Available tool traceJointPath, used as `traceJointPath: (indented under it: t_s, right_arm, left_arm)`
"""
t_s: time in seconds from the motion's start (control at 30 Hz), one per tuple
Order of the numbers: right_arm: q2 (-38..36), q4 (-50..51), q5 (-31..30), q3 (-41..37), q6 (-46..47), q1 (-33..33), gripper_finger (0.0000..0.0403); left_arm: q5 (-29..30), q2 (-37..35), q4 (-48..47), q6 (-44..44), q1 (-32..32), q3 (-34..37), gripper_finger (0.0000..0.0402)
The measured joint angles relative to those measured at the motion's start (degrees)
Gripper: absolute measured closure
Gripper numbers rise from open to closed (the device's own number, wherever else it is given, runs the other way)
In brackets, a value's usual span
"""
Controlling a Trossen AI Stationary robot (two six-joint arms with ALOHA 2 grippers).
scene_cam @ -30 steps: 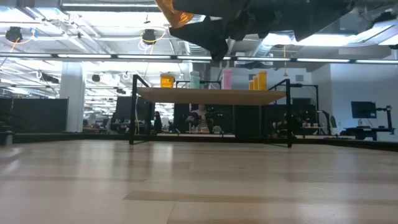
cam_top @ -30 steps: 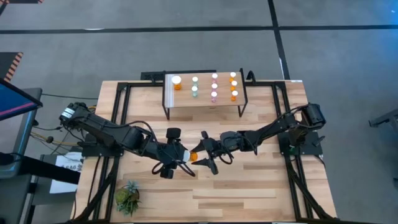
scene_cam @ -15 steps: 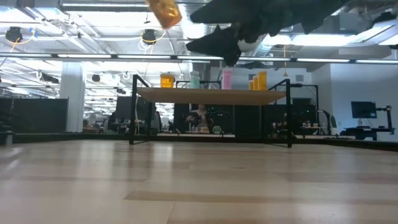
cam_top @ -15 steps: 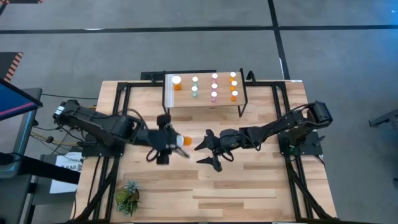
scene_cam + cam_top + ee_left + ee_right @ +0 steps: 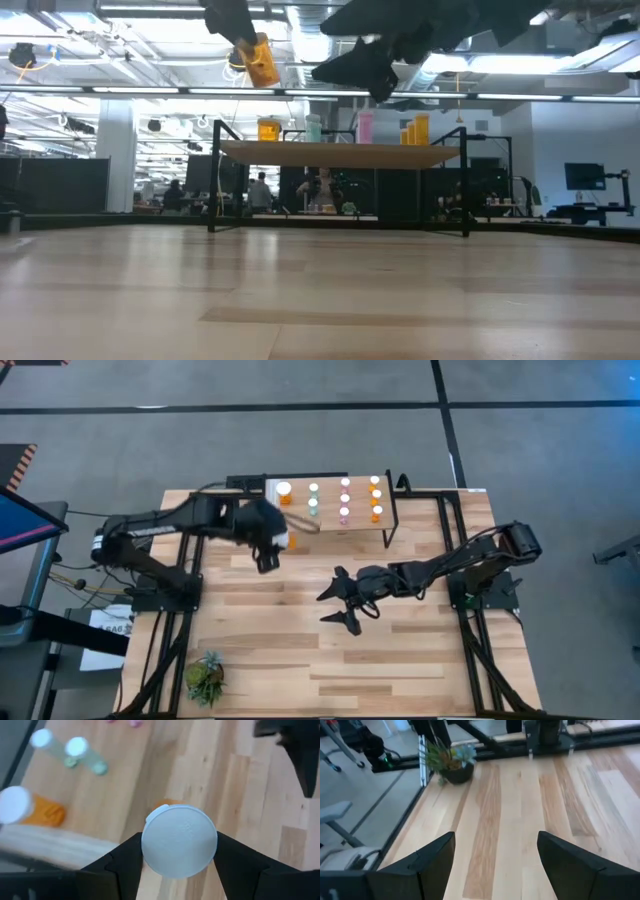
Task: Pick and place medicine bottles onto shelf by color
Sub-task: Put the large orange pill bottle on the shelf aligned with the other large orange pill bottle
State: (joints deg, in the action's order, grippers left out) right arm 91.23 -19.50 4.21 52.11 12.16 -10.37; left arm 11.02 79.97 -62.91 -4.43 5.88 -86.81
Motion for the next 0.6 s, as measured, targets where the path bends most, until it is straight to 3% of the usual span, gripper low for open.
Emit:
traceJointPath:
  t_s: [0.3, 0.6]
  right_arm:
    - [0.06, 1.23, -0.35, -0.08, -0.02, -0.52, 0.0097]
    - [0.06, 1.61, -0.35, -0.06, -0.05, -1.60, 0.0097]
  left_arm:
    - [-1.99, 9.83, -10.76, 2.43, 10.72, -11.68, 0.0202]
    - [-4.80, 18.29, -13.62, 6.99, 15.85, -17.16, 0.0202]
